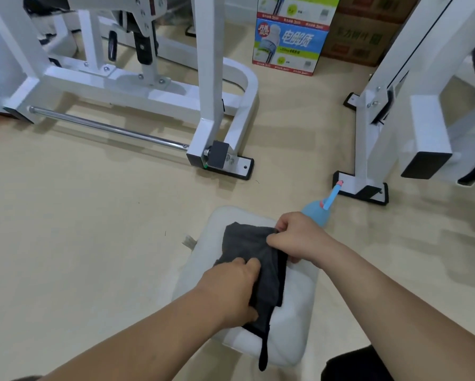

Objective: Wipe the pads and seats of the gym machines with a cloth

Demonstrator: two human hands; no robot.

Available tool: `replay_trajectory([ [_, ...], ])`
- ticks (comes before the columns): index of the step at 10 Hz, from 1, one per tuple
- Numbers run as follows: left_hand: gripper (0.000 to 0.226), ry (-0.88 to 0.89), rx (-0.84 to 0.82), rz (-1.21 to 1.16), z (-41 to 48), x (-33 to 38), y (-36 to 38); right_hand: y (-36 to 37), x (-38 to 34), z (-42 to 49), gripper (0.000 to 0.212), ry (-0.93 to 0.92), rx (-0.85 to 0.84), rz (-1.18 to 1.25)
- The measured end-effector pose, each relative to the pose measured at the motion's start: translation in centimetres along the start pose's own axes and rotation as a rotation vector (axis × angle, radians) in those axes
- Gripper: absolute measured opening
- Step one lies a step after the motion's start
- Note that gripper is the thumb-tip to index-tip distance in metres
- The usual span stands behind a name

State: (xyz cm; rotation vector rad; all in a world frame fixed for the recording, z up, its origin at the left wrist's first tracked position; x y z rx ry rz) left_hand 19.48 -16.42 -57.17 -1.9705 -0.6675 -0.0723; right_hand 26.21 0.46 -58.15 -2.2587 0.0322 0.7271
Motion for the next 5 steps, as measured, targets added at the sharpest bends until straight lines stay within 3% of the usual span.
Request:
replay_trajectory([
  [2, 0.055, -0.031, 0.148, -0.031, 1.6, -3.0, -1.7, 0.4, 0.7, 0.4, 0.014, 0.050, -0.046, -0.078],
  [3, 0.060, -0.052, 0.066, -0.101, 2.1, -3.7, -1.1, 0.7, 0.3, 0.3, 0.015, 0.059, -0.026, -0.059],
  [4, 0.047, -0.020, 0.071, -0.070, 2.5, -3.4, -2.6, -0.8, -0.3, 0.0, 0.025, 0.028, 0.019, -0.166],
  [5, 0.023, 0.002, 0.318, -0.248, 2.0, -3.7, -5.9, -3.0, -2.5, -1.0, 0.026, -0.115, 0.189, -0.062],
])
Point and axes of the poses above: each hand's wrist, its own z-axis towards the middle knuckle, its own y-axis out of the palm, x = y × z, the point moved 3 cm from there along z, towards the middle knuckle, and after that the axes turned 7 degrees about x, right-handed, at the moved point
